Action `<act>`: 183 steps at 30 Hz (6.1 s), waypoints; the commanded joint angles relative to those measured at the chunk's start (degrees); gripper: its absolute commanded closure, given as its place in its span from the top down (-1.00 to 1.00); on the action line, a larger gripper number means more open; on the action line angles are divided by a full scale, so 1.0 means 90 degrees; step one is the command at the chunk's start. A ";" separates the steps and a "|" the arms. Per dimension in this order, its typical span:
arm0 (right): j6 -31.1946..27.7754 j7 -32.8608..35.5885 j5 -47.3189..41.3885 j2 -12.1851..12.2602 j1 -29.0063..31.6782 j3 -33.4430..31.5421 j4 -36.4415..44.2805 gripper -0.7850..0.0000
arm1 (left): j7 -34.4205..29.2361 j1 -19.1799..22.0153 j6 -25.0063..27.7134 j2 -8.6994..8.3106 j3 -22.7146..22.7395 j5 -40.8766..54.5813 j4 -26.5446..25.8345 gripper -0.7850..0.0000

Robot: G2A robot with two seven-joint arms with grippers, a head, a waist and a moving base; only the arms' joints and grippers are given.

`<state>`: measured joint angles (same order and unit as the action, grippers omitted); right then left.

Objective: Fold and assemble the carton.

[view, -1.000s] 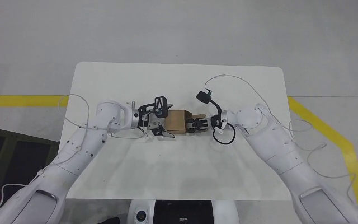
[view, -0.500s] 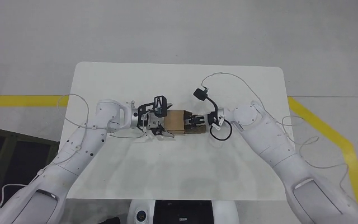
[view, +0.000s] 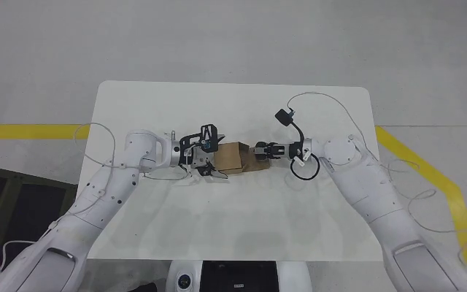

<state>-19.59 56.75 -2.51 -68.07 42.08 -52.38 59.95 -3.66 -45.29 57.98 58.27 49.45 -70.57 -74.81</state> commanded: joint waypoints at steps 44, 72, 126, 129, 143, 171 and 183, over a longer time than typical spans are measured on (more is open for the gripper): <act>0.1221 0.0245 0.0076 0.0130 0.0360 -0.0455 0.1694 -1.00 | 0.0080 -0.0100 -0.0119 -0.0018 0.0278 -0.0025 -0.0071 1.00; 0.2695 -0.0035 0.0830 0.0453 0.1827 -0.0941 0.3103 -1.00 | 0.1654 0.0481 0.0002 -0.0384 -0.0537 -0.0619 0.0526 1.00; 0.2150 -0.0665 0.0704 0.0215 0.1511 -0.0720 0.2479 -1.00 | 0.2376 0.0606 -0.0274 -0.0066 -0.0844 -0.0551 0.1163 1.00; 0.2124 -0.0761 0.0692 0.0186 0.1456 -0.0650 0.2375 -1.00 | 0.2343 0.0558 -0.0267 -0.0069 -0.0789 -0.0544 0.1134 1.00; 0.1849 -0.0596 0.0643 0.0030 0.1101 -0.0177 0.2022 -1.00 | 0.2196 0.0402 -0.0261 -0.0064 -0.0571 -0.0584 0.0998 1.00; 0.1608 -0.1041 0.0108 -0.0416 0.0562 0.0567 0.1304 -1.00 | 0.1944 0.0181 -0.0235 -0.0012 -0.0324 -0.0757 0.0770 1.00; 0.2030 -0.0466 0.0620 -0.0042 0.1006 -0.0433 0.1916 -0.91 | 0.1789 0.0102 -0.0291 0.0008 -0.0188 -0.0686 0.0757 1.00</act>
<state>-1.87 52.40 2.50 -68.80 50.61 -55.19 76.23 12.53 -44.31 55.38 58.32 47.69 -76.79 -67.95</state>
